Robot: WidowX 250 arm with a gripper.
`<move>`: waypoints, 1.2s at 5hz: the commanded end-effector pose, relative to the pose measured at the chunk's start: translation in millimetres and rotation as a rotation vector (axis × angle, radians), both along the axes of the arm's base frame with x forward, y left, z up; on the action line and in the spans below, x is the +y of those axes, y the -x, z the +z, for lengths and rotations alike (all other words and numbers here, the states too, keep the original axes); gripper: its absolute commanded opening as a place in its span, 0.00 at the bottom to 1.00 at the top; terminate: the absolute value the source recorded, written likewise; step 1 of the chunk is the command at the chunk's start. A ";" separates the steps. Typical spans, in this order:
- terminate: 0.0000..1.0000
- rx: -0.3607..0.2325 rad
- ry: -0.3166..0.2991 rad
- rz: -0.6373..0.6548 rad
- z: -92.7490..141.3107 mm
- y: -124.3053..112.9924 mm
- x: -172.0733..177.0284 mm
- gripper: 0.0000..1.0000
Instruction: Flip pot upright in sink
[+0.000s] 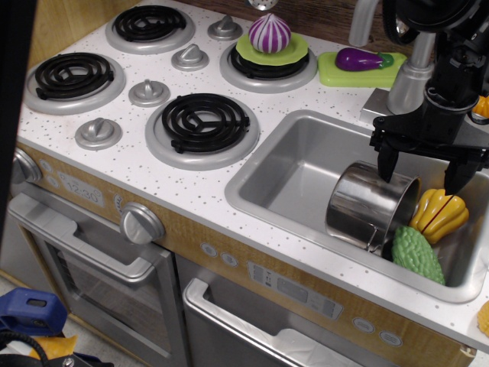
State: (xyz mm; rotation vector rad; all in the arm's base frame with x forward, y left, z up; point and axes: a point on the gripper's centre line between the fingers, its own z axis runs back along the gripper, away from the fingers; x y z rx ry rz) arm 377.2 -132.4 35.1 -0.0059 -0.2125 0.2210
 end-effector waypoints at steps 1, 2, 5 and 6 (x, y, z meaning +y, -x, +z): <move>0.00 0.000 0.000 0.000 0.0 0.0 0.0 1.00; 0.00 0.036 -0.120 -0.030 6.0 -4.9 -0.7 1.00; 0.00 0.083 -0.309 -0.119 10.7 -5.9 13.0 1.00; 0.00 0.070 -0.353 -0.170 -2.1 1.1 24.8 1.00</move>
